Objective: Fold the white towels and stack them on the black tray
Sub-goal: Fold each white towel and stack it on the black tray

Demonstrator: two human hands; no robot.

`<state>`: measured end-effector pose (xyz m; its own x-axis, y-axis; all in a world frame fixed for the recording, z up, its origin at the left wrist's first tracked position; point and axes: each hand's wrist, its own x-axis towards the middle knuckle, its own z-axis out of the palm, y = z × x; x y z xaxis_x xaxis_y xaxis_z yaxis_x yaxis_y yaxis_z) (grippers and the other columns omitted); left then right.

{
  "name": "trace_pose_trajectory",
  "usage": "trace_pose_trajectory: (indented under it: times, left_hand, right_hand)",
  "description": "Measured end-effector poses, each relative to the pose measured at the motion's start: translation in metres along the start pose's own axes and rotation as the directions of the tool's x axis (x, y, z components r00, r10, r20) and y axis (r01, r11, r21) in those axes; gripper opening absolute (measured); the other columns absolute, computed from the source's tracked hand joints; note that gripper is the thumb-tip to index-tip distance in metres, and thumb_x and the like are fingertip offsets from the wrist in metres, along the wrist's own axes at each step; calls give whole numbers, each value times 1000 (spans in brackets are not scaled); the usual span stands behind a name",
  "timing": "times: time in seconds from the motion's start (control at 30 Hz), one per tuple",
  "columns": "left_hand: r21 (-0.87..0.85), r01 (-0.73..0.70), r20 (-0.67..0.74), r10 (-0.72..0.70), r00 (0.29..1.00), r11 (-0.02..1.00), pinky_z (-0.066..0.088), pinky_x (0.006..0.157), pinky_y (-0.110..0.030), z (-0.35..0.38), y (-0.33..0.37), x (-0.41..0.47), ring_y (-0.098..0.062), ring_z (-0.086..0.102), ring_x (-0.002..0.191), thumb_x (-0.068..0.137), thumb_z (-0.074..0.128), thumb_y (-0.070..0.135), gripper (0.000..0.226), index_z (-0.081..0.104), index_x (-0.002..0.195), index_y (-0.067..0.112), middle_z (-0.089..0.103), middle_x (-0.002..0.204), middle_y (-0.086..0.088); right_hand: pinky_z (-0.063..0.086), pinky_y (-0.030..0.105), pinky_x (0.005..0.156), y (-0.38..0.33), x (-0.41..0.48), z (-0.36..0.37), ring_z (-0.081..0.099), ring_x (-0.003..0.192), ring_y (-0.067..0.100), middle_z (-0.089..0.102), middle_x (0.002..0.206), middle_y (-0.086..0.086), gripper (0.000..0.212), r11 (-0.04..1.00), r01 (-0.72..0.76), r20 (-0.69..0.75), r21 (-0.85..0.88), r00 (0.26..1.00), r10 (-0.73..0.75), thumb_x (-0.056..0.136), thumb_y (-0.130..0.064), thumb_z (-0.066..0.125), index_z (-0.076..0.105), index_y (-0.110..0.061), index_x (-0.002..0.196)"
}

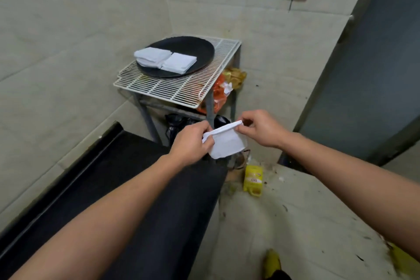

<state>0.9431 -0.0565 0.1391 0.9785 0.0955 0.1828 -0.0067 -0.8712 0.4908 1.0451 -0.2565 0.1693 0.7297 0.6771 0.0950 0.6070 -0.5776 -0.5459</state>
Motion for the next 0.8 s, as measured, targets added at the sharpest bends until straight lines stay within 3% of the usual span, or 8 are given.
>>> trace_pose_trajectory:
  times: [0.1, 0.23, 0.4, 0.7, 0.8]
  left_hand:
    - [-16, -4, -65, 3, 998, 1000, 45, 59, -38, -2, 8, 52, -21, 55, 70, 81, 52, 33, 13, 53, 81, 20, 60, 75, 3]
    - [-12, 27, -142, -28, 989, 1000, 41, 62, -34, -4, 16, 126, -21, 56, 71, 78, 50, 34, 16, 55, 81, 20, 60, 76, 3]
    - [-67, 178, -199, -188, 962, 982, 44, 66, -36, -9, 23, 196, -19, 56, 76, 85, 56, 26, 11, 57, 85, 15, 62, 82, -1]
    - [-327, 432, -357, -533, 767, 841, 49, 65, -34, -37, -5, 249, -19, 61, 73, 87, 59, 16, 2, 59, 86, 16, 66, 84, -2]
    - [-452, 455, -392, -629, 671, 767, 55, 69, -37, -45, -29, 261, -23, 65, 79, 86, 60, 10, 5, 61, 90, 13, 68, 89, -8]
  right_hand:
    - [37, 35, 59, 27, 43, -23, 47, 63, 15, 47, 60, -8, 30, 998, 13, -41, 54, 999, -11, 87, -20, 67, 50, -25, 63]
    - [43, 39, 61, 72, 115, -53, 52, 64, 18, 57, 66, 4, 18, 991, 95, -77, 95, 993, -88, 85, -22, 68, 64, -9, 75]
    - [38, 35, 58, 107, 202, -83, 46, 59, 13, 49, 61, -6, 22, 970, 197, 1, 145, 980, -199, 87, -25, 67, 58, -18, 68]
    - [36, 29, 57, 89, 328, -79, 45, 59, 12, 51, 64, -4, 21, 884, 274, 105, 379, 936, -336, 92, -29, 62, 55, -18, 75]
    - [45, 32, 61, 77, 366, -60, 54, 65, 16, 59, 72, 0, 19, 874, 219, 165, 433, 934, -316, 95, -32, 57, 58, -16, 86]
